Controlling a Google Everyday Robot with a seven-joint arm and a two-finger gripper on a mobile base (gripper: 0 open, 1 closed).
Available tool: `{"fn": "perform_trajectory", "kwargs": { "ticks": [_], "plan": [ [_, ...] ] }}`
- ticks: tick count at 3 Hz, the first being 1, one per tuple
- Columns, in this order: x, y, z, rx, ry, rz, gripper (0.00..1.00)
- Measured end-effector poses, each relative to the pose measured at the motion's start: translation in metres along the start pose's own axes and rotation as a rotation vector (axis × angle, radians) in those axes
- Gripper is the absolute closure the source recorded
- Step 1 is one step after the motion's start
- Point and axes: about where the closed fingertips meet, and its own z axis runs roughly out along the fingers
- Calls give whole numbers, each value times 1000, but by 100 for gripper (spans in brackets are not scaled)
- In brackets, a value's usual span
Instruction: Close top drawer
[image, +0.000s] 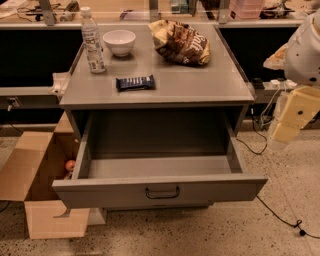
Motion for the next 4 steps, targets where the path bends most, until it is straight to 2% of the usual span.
{"fn": "perform_trajectory", "kwargs": {
  "ticks": [1, 2, 3, 4],
  "plan": [
    [0, 1, -1, 6, -1, -3, 0],
    [4, 12, 10, -8, 13, -20, 0],
    [15, 57, 49, -71, 38, -91, 0],
    [30, 99, 102, -150, 65, -149, 0]
  ]
}}
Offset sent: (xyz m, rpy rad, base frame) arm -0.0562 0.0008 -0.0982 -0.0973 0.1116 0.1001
